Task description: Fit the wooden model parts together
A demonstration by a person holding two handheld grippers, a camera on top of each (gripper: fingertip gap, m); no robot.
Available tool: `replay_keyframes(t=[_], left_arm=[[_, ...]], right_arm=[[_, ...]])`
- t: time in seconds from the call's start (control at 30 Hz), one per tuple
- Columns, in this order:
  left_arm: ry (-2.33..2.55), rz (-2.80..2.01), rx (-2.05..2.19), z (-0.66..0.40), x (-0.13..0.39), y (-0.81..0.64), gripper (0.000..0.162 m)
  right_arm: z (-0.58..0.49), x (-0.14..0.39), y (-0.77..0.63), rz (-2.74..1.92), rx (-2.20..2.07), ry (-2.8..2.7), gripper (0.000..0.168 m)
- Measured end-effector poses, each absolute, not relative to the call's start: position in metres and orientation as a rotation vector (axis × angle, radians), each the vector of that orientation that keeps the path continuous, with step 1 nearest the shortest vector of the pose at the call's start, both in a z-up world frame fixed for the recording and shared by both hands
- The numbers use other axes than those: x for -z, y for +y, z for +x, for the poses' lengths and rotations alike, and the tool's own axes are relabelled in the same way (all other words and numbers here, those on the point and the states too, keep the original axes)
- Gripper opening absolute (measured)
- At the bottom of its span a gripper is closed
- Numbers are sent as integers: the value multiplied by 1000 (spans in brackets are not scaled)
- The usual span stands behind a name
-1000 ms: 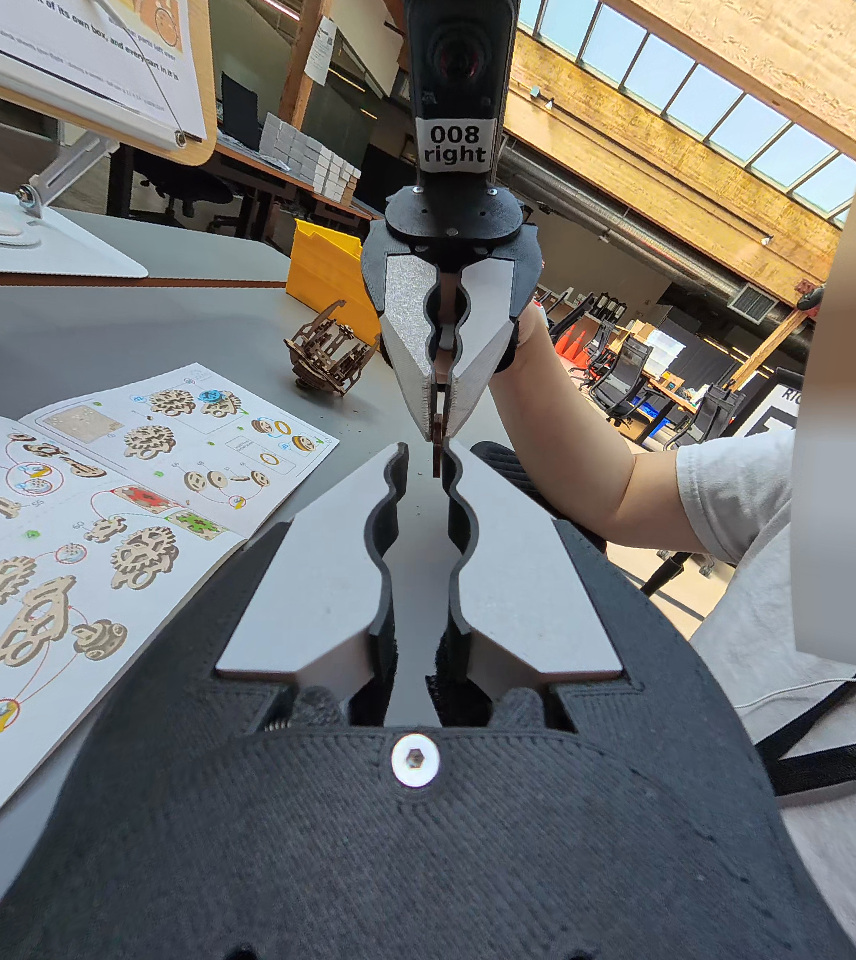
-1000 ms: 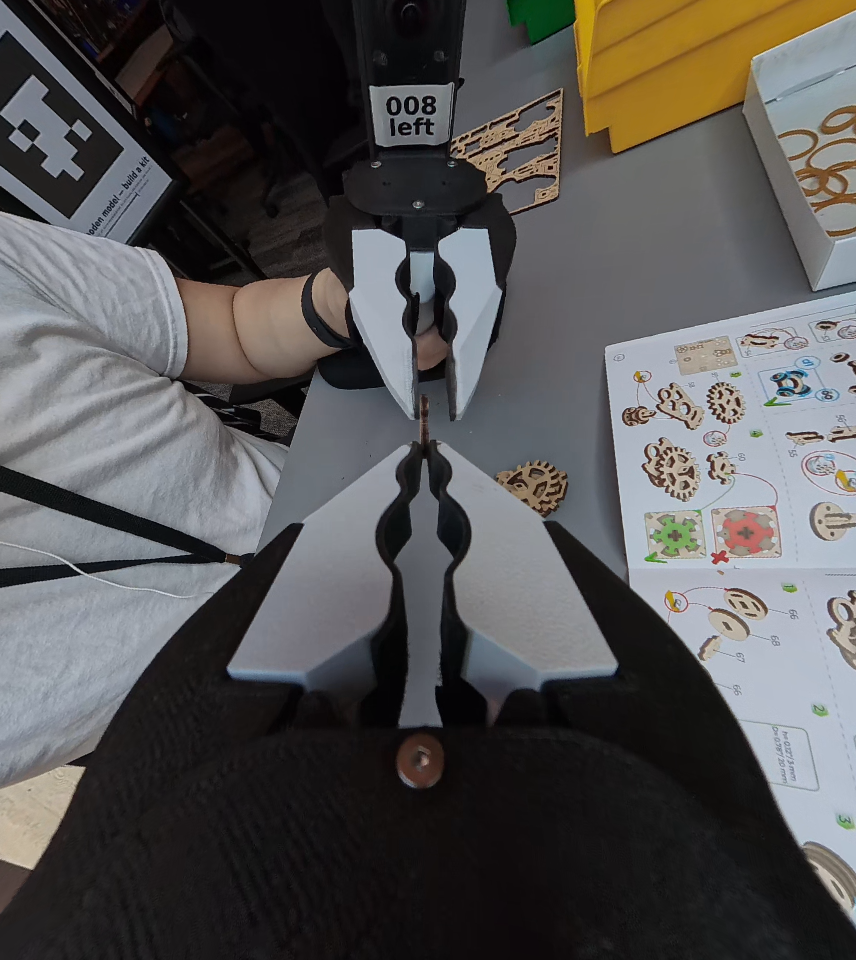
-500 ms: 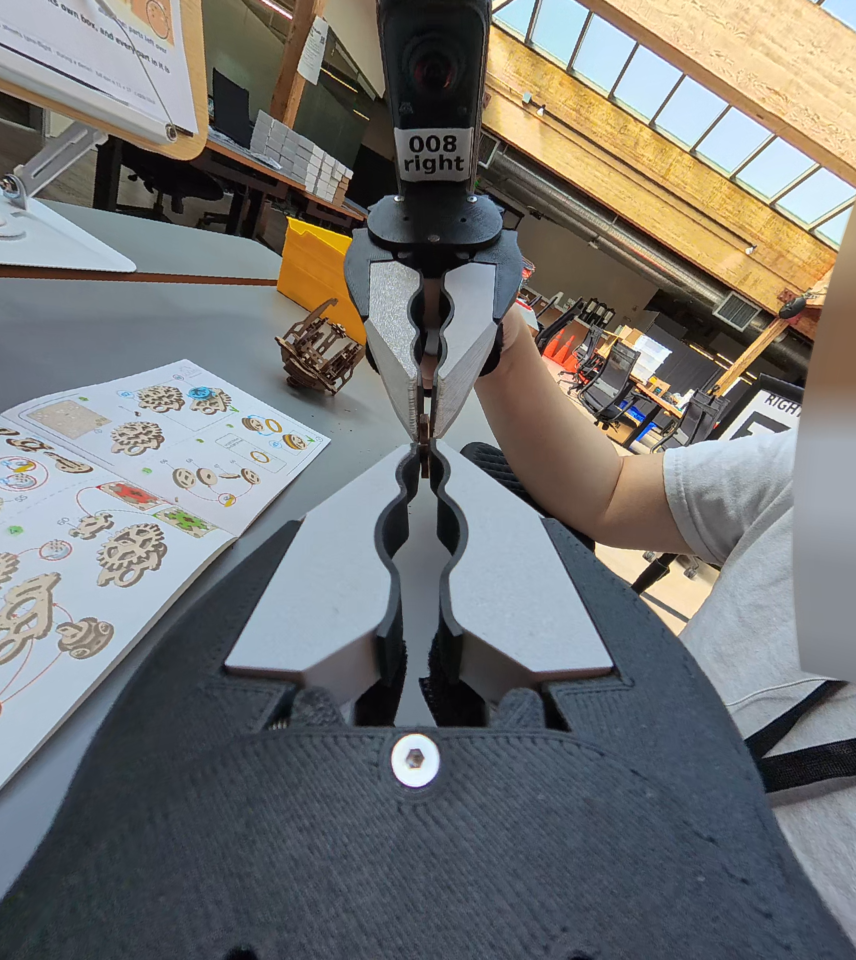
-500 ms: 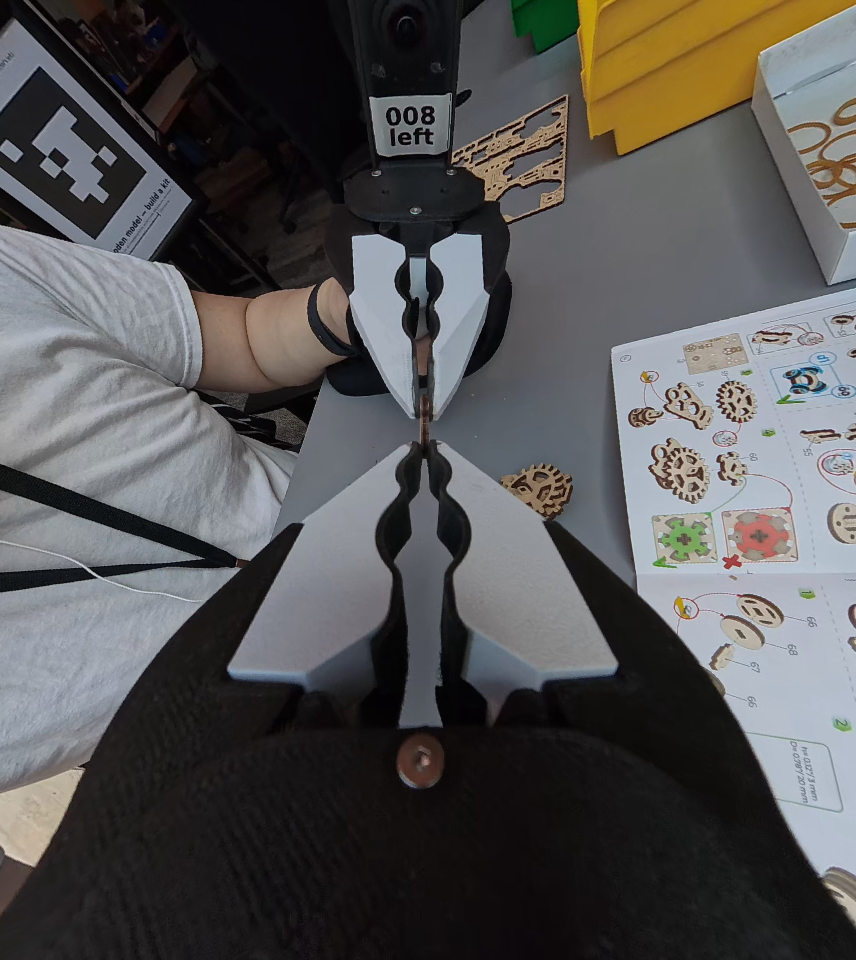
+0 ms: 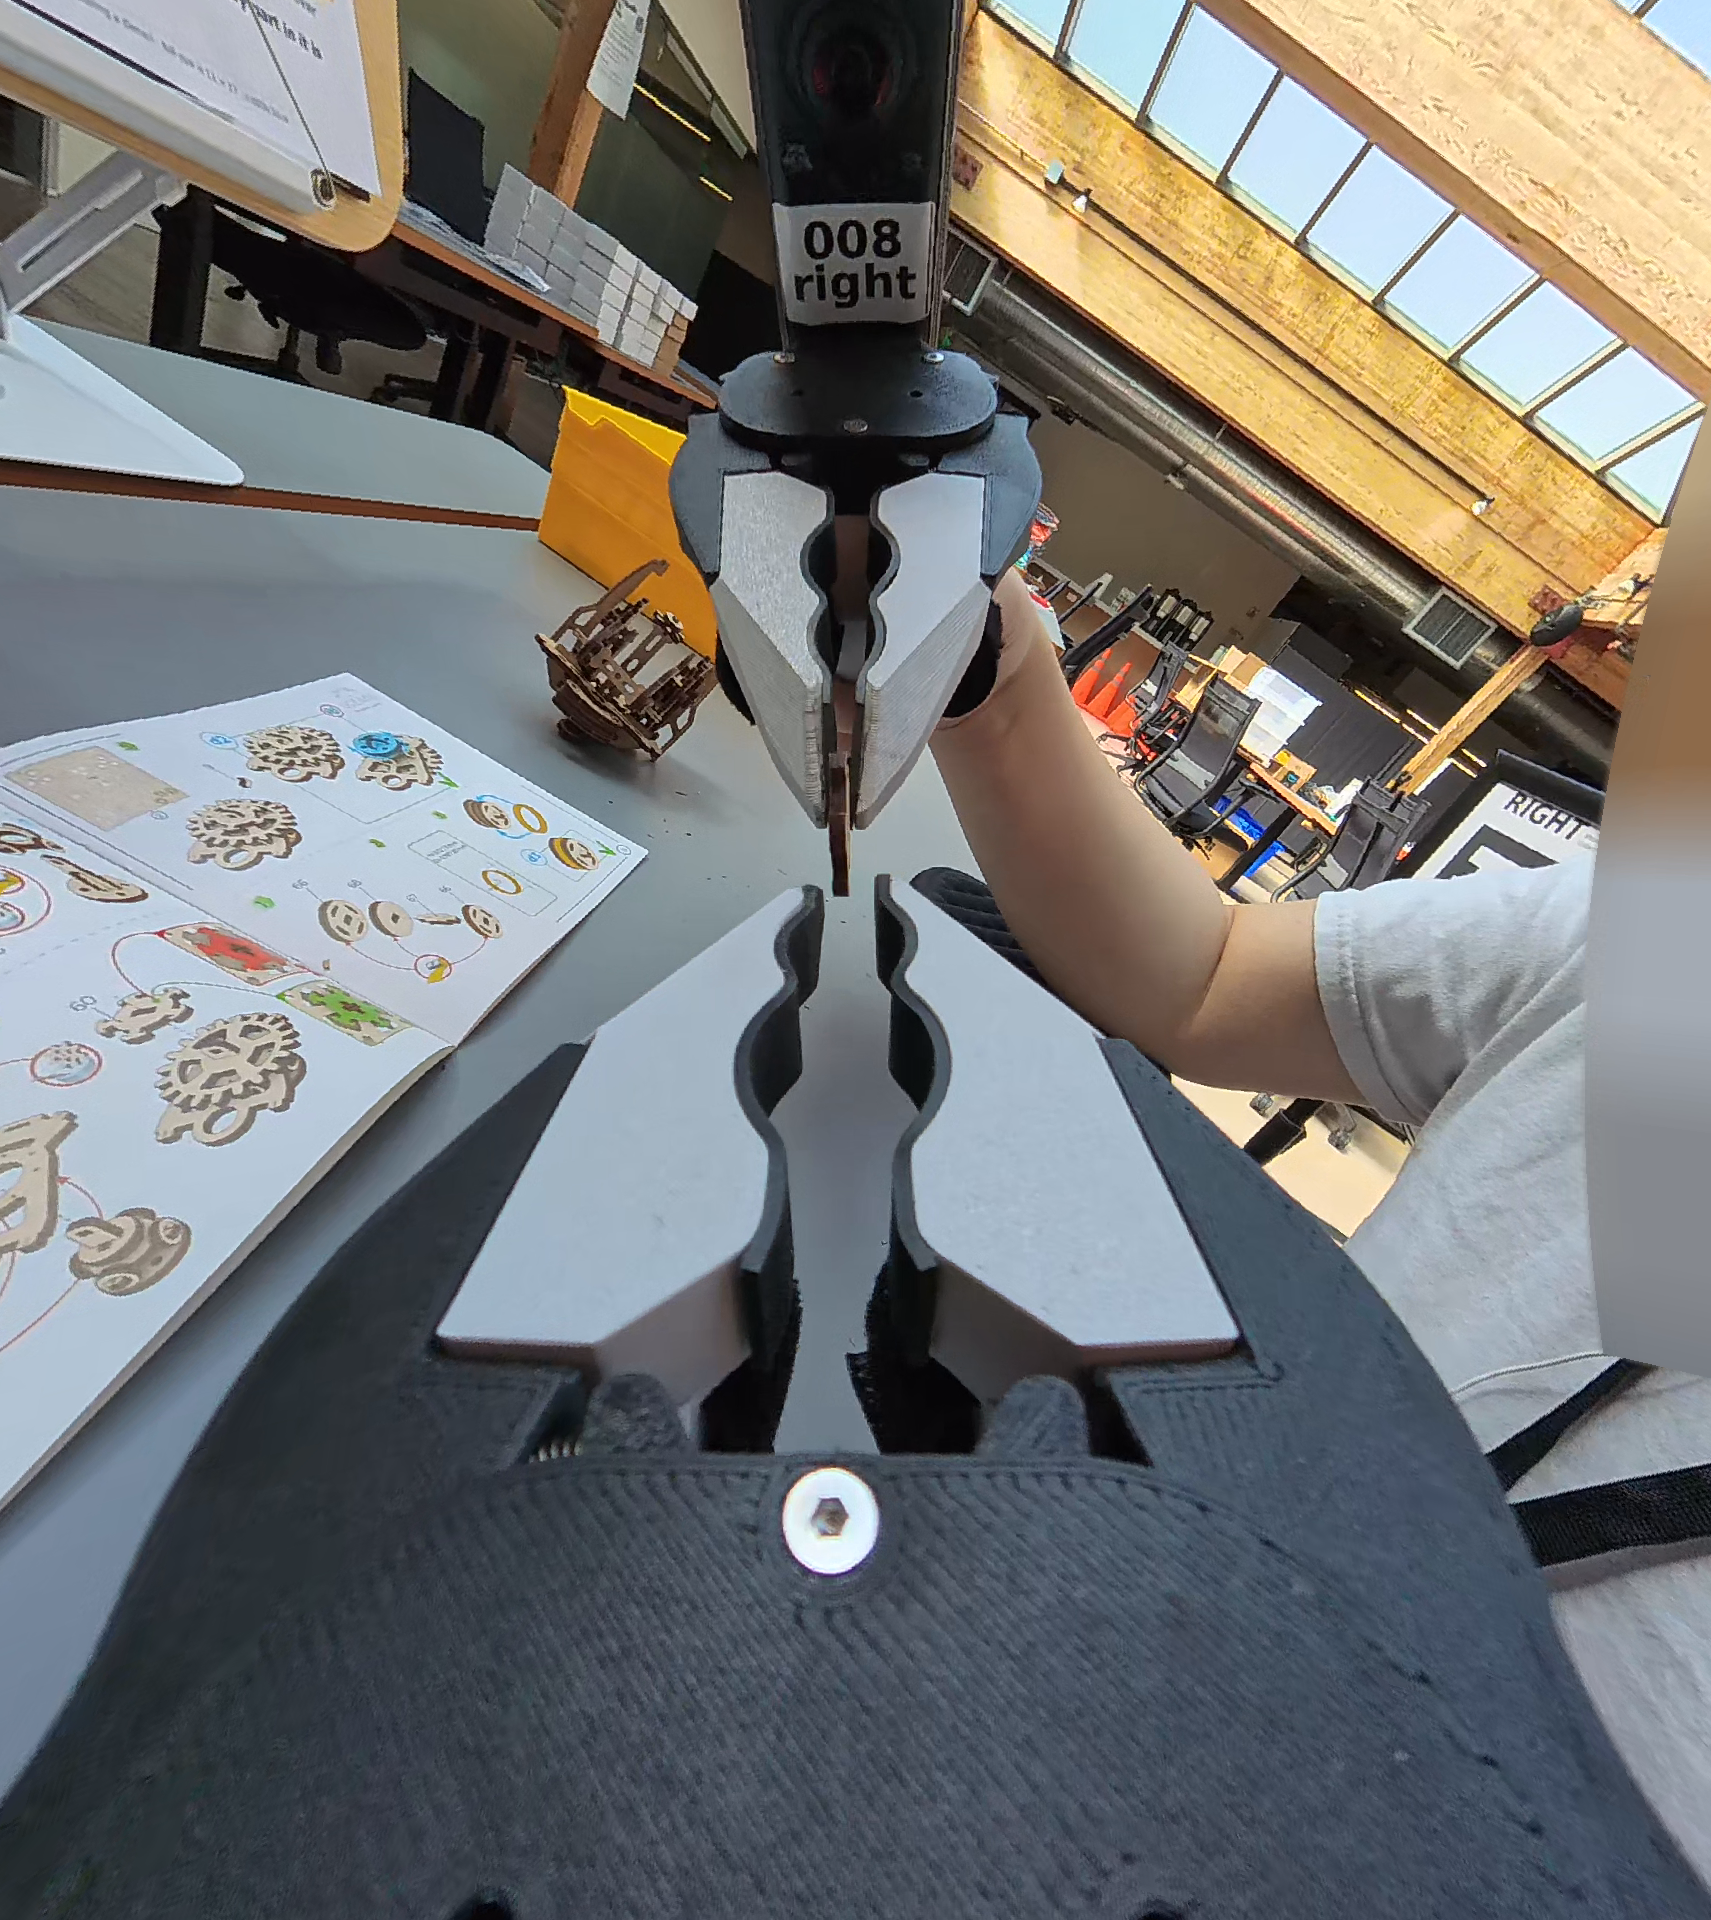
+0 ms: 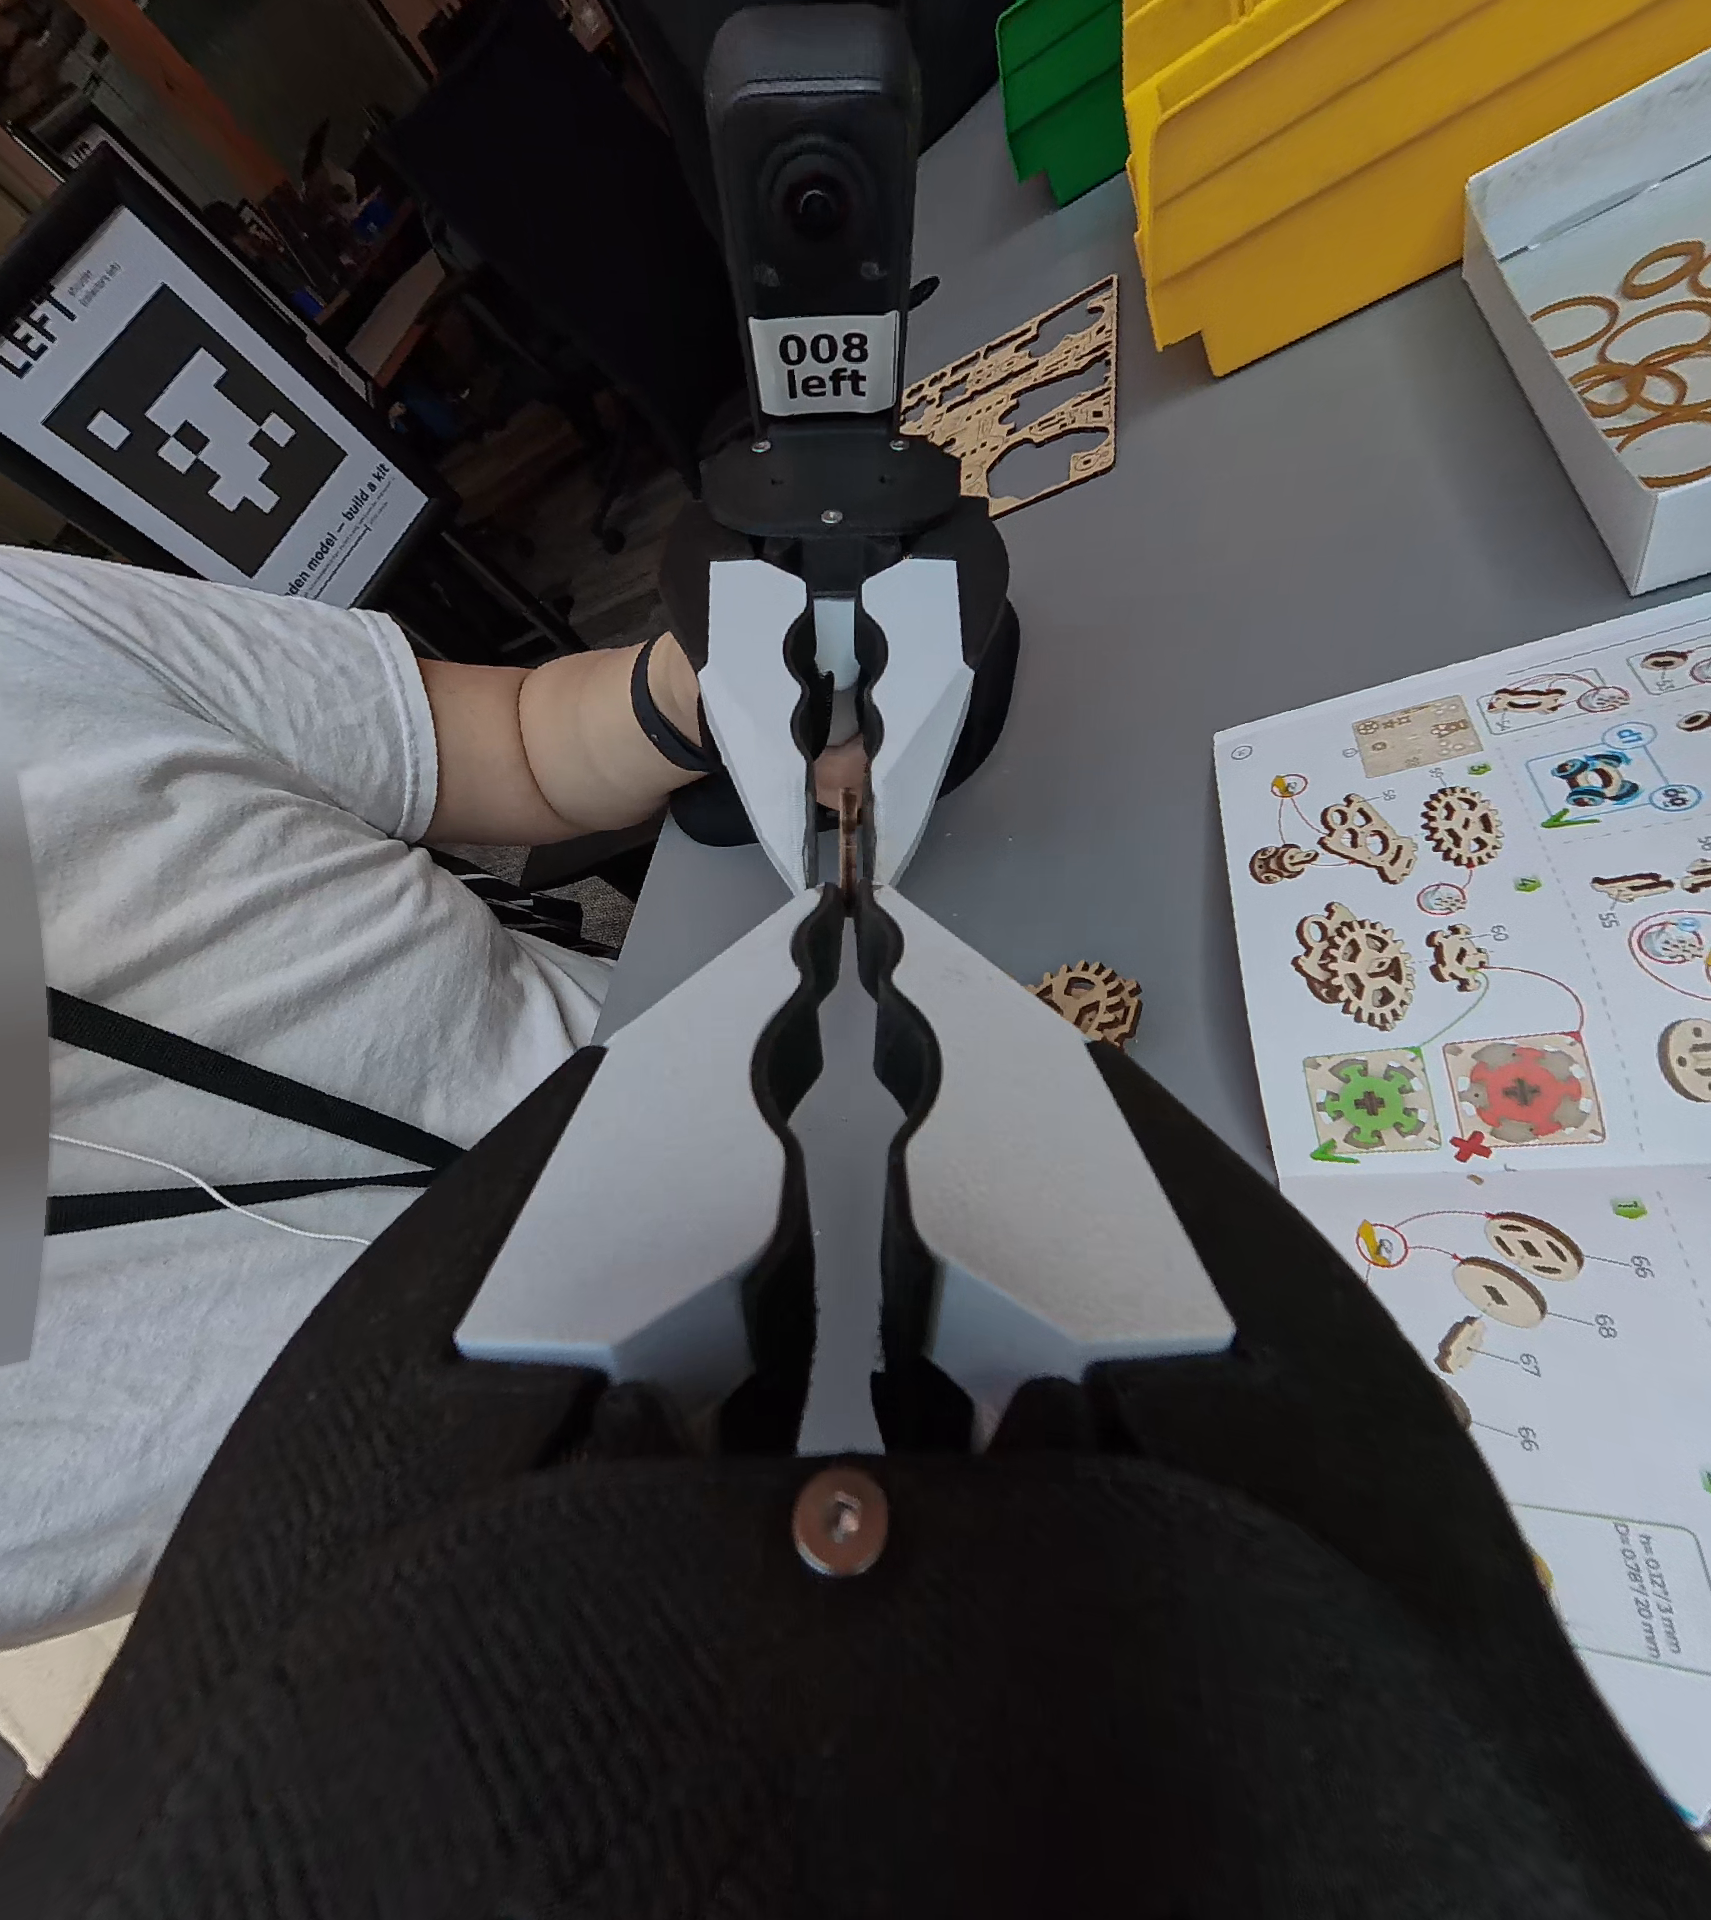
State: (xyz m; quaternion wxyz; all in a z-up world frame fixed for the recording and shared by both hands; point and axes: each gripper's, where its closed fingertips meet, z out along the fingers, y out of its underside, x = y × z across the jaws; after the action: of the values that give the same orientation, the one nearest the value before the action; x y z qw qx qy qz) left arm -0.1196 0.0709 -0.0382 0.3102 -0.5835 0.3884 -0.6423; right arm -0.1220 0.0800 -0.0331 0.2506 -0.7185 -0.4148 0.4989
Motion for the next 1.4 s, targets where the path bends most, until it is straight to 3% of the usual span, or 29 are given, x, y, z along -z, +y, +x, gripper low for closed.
replay_keyframes(t=[0.13, 0.9, 1.2, 1.4], left_arm=[[1001, -1526, 1700, -122, 35, 74, 0], [911, -1597, 1714, -129, 40, 88, 0], [810, -1593, 1699, -143, 34, 105, 0], [689, -1568, 1684, -164, 25, 125, 0]], right_arm=[[-124, 33, 80, -1952, -1375, -1123, 1], [-119, 37, 91, -1929, -1313, -1109, 5], [-88, 50, 117, -2195, -872, -973, 8], [-105, 64, 51, -2438, -430, -1252, 0]])
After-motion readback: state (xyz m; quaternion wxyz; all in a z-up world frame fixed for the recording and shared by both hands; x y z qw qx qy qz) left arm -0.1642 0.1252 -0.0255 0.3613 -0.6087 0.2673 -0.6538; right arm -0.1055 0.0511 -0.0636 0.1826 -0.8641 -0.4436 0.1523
